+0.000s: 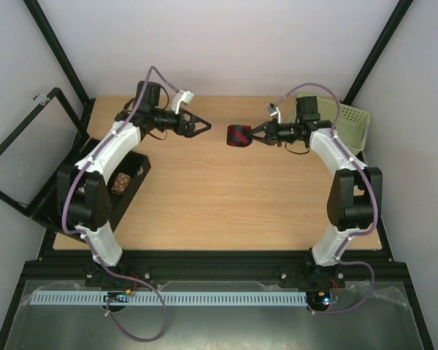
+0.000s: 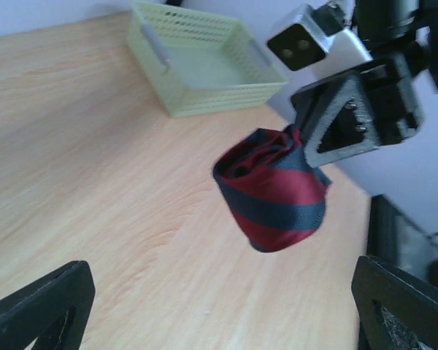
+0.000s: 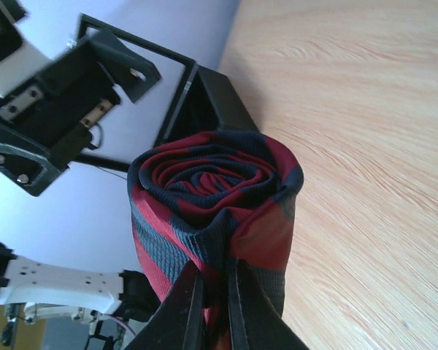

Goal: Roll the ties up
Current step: Pass from the right arm to the left

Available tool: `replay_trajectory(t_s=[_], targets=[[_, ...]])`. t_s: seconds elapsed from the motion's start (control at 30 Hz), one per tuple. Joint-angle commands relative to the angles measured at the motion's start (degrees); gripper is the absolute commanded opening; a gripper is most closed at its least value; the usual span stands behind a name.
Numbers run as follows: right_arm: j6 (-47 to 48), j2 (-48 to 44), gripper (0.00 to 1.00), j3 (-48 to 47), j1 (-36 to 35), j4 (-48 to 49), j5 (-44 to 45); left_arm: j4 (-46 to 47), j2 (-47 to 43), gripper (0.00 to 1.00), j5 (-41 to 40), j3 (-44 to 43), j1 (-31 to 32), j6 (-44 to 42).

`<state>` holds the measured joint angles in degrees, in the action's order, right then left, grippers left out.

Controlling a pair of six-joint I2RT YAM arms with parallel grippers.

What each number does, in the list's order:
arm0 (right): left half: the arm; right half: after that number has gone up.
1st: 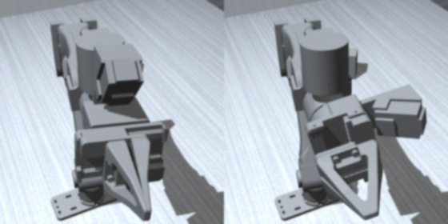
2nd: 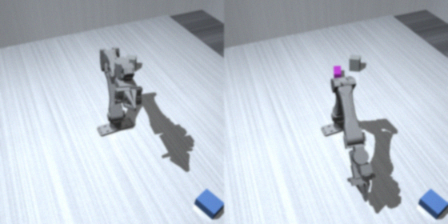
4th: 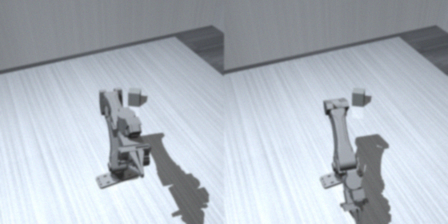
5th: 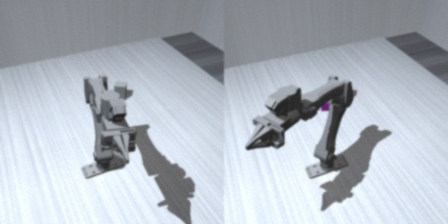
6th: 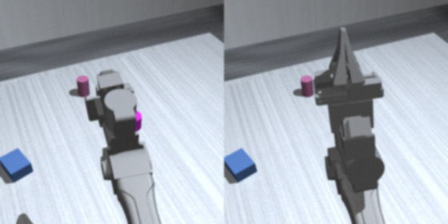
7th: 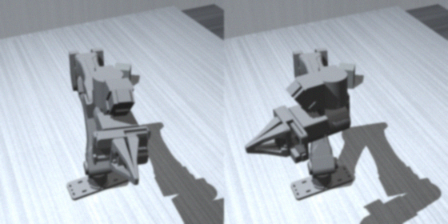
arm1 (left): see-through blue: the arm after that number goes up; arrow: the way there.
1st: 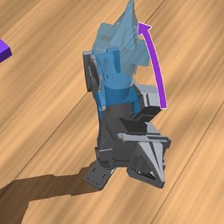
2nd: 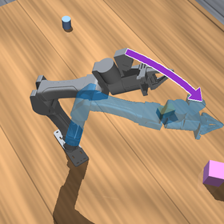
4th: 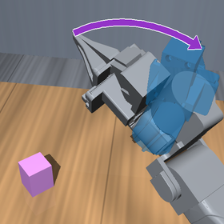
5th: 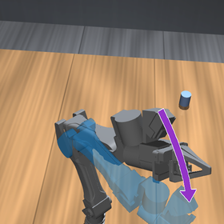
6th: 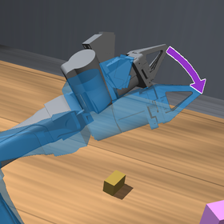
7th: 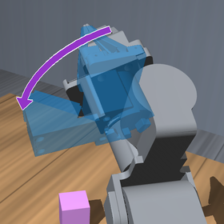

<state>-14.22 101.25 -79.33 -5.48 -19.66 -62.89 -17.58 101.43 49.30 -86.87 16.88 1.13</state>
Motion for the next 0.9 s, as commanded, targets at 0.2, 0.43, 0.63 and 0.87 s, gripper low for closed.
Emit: replay_trajectory(t_s=[0.2, 0.43, 0.63, 0.87], targets=[[-21.62, -5.2, 0.01, -0.28, -7.51, 25.6, -4.93, 5.76, 0.26, 1.0, 22.46, 2.19, -1.33, 17.78], [-23.72, -5.64, 0.01, -0.19, -11.21, 27.99, -4.27, 15.49, -0.43, 1.0, 24.69, 6.47, -0.25, 27.59], [-23.67, -5.82, 0.01, 0.21, -13.02, 28.19, -3.75, 21.1, -0.78, 0.97, 24.87, 7.89, 0.42, 32.14], [-23.58, -5.57, 0.01, 0.68, -13.77, 28.36, -3.26, 29.13, -0.97, 0.88, 25.7, 9.82, 0.85, 39.47]])
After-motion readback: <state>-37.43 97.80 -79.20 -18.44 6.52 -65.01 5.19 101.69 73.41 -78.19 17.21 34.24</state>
